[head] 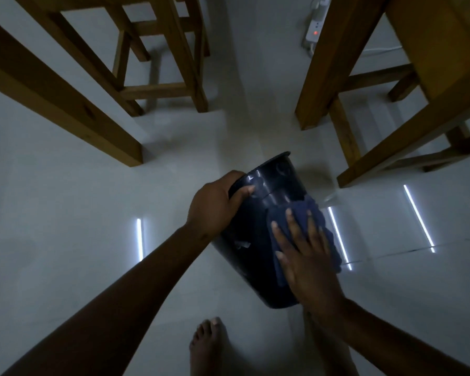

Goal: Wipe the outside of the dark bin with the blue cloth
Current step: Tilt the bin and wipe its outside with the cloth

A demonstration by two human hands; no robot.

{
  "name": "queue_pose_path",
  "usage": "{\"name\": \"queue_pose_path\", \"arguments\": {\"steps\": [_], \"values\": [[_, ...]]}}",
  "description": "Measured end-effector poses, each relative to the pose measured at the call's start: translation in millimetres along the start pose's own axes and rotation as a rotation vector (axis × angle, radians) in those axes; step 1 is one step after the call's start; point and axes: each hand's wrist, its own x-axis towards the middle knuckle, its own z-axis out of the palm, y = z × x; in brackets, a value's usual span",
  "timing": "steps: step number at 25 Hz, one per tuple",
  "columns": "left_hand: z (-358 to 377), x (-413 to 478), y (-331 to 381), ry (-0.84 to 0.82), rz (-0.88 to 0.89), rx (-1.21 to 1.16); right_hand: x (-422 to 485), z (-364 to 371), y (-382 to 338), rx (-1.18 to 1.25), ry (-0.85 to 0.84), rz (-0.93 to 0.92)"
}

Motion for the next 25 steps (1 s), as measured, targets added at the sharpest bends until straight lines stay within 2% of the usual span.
{"name": "queue_pose_path", "arguments": {"steps": [2,3,5,7,8,10,12,13,16,17,18,22,23,25], "values": [[-1,6,1,-0.027,0.051,0.020,21,-1,4,-0.027,0.012,-0.161],[-1,7,-1,-0.046,0.045,0.023,37,-7,13,0.027,0.000,-0.148],[-1,8,-2,-0.067,0.003,0.015,52,-17,41,0.195,0.011,0.028],[0,7,2,-0.055,-0.016,0.017,31,-15,43,0.261,-0.022,0.197],[0,7,3,-0.046,-0.013,0.020,14,-6,34,0.183,-0.011,0.186],[2,7,2,-0.035,0.006,0.024,-10,5,10,-0.029,-0.022,-0.031],[3,10,3,-0.034,0.017,0.035,3,8,7,-0.125,0.009,-0.188],[4,12,5,-0.039,0.009,0.040,18,2,11,-0.101,0.023,-0.181],[4,16,11,-0.059,-0.022,0.043,28,-11,34,0.189,0.049,0.106],[5,15,10,-0.068,-0.032,0.039,18,-9,35,0.199,0.045,0.165],[6,15,9,-0.068,-0.037,0.033,6,-3,31,0.137,0.041,0.163],[5,20,13,-0.082,0.001,0.039,-4,10,3,-0.172,0.006,-0.185],[2,20,10,-0.126,-0.001,0.003,13,5,6,-0.174,0.017,-0.190],[-5,13,-5,-0.219,-0.047,-0.068,42,-11,24,-0.019,0.028,-0.028]]}}
